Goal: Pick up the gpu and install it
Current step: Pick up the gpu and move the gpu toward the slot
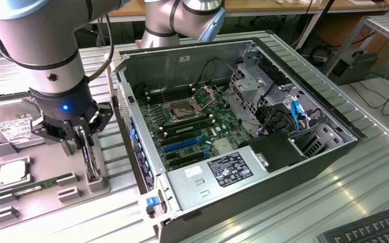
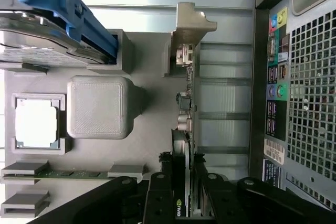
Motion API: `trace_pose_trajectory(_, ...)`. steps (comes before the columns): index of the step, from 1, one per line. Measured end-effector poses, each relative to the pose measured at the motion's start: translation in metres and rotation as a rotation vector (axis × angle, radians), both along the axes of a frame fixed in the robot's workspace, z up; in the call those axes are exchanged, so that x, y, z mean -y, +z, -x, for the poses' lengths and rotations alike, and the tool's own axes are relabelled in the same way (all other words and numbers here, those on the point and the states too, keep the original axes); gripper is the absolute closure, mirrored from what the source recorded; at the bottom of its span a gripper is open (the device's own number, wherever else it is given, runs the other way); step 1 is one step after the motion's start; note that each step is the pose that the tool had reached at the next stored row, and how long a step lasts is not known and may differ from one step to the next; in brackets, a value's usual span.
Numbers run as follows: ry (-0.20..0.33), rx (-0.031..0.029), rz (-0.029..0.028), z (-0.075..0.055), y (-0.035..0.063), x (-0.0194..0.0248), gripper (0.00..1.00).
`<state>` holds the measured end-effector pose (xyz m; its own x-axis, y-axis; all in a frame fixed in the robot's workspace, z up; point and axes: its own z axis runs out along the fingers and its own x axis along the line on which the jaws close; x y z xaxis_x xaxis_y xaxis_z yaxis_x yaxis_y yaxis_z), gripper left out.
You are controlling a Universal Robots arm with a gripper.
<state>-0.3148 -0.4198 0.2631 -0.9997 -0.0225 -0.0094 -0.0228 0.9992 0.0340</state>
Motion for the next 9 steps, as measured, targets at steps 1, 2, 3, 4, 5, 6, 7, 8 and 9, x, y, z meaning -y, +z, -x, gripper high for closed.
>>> trace_pose_trajectory(1, 0.000, -0.0001, -0.0003, 0.000, 0.0046, 0.0000, 0.74)
trace_pose_trajectory(2, 0.000, 0.0000, -0.0007, 0.000, 0.0090, 0.0000, 0.74)
trace_pose_trajectory(3, 0.000, 0.0000, -0.0011, 0.000, 0.0133, 0.0000, 0.74)
trace_pose_trajectory(4, 0.000, 0.0000, -0.0017, 0.000, 0.0174, 0.0000, 0.74)
trace_pose_trajectory(5, 0.000, 0.0001, -0.0028, 0.000, 0.0235, 0.0000, 0.74)
trace_pose_trajectory(6, 0.000, -0.0001, -0.0034, 0.000, 0.0284, 0.0000, 0.74)
trace_pose_trajectory(7, 0.000, 0.0000, -0.0047, -0.001, 0.0339, 0.0000, 0.74)
trace_pose_trajectory(8, 0.000, -0.0001, -0.0060, -0.001, 0.0392, 0.0001, 0.74)
trace_pose_trajectory(9, 0.000, 0.0001, -0.0072, -0.001, 0.0429, 0.0000, 0.74)
